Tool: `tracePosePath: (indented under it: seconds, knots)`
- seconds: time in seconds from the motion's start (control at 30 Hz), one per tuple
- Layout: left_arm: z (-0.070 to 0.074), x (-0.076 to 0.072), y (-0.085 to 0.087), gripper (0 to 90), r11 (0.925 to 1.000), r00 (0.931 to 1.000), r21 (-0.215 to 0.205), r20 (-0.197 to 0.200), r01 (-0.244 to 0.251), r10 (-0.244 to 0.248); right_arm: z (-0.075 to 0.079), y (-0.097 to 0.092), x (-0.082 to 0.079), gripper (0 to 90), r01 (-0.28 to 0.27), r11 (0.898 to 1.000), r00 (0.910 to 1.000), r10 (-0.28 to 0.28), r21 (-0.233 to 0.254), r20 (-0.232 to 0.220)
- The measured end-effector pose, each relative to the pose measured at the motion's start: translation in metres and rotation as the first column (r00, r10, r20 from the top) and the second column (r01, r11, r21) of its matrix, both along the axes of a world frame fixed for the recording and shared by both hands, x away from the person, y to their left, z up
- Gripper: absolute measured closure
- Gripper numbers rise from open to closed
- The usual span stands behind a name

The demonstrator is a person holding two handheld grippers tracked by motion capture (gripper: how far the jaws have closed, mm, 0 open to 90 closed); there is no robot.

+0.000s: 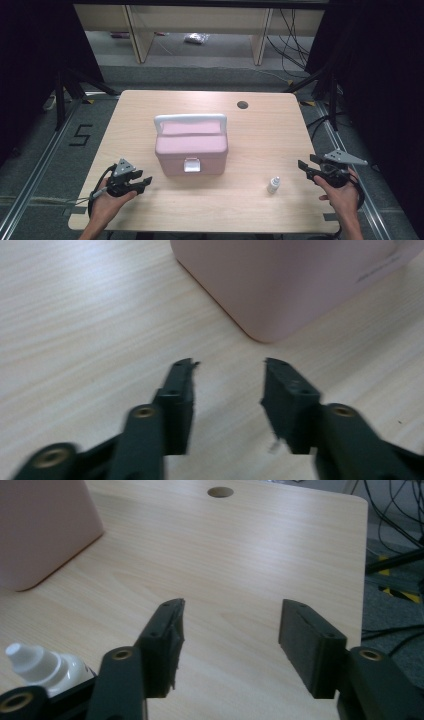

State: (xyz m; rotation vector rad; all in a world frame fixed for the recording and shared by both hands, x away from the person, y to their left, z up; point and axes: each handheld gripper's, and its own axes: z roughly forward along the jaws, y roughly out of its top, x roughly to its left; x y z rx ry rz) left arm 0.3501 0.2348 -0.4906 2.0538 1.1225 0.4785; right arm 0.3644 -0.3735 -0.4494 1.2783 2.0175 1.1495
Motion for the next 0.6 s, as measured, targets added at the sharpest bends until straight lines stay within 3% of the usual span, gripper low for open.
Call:
tracePosePath:
  seconds: [0.03,0.07,0.2,0.27,0.3,0.4,0.43,0.47,0.6]
  knots:
    - [0.0,0.003,0.0,64.4,0.9999,0.9998,-0.009,0.011,-0.014,0.014,0.001,0.002,0.003,52.6,-0.001,1.0,0.9999,0.002,0.015,-0.013]
    - [0.0,0.008,0.002,71.8,0.9999,1.0,-0.011,0.007,0.0,0.0,0.004,0.005,0.012,62.0,-0.052,0.999,0.9986,0.052,-0.011,0.006]
    - [-0.002,0.024,0.002,78.9,0.9987,1.0,-0.051,0.005,-0.007,0.008,0.007,0.018,0.023,72.6,-0.09,0.996,0.9959,0.09,-0.022,0.0]
    - [-0.005,0.032,0.002,82.6,0.9979,0.9999,-0.062,-0.005,-0.015,0.015,0.008,0.028,0.034,79.6,-0.14,0.989,0.9897,0.141,-0.046,0.025]
    - [-0.006,0.035,0.002,83.8,0.9972,0.9997,-0.072,-0.015,-0.02,0.019,0.009,0.034,0.038,81.9,-0.152,0.988,0.9883,0.152,-0.028,0.003]
    - [-0.006,0.043,0.002,86.0,0.9951,0.9992,-0.091,-0.007,-0.04,0.039,0.011,0.05,0.052,87.5,-0.196,0.979,0.9805,0.195,-0.053,-0.019]
    - [-0.005,0.045,0.002,87.1,0.9946,0.999,-0.094,-0.007,-0.045,0.044,0.01,0.053,0.058,88.9,-0.221,0.972,0.975,0.222,-0.079,0.004]
    - [-0.004,0.047,0.002,88.3,0.9941,0.9989,-0.097,-0.002,-0.047,0.047,0.01,0.063,0.066,90.0,-0.239,0.968,0.971,0.239,-0.072,-0.019]
    - [-0.002,0.052,-0.002,88.3,0.9906,0.9987,-0.128,0.006,-0.05,0.051,0.008,0.075,0.077,90.0,-0.271,0.959,0.9625,0.27,-0.082,-0.02]
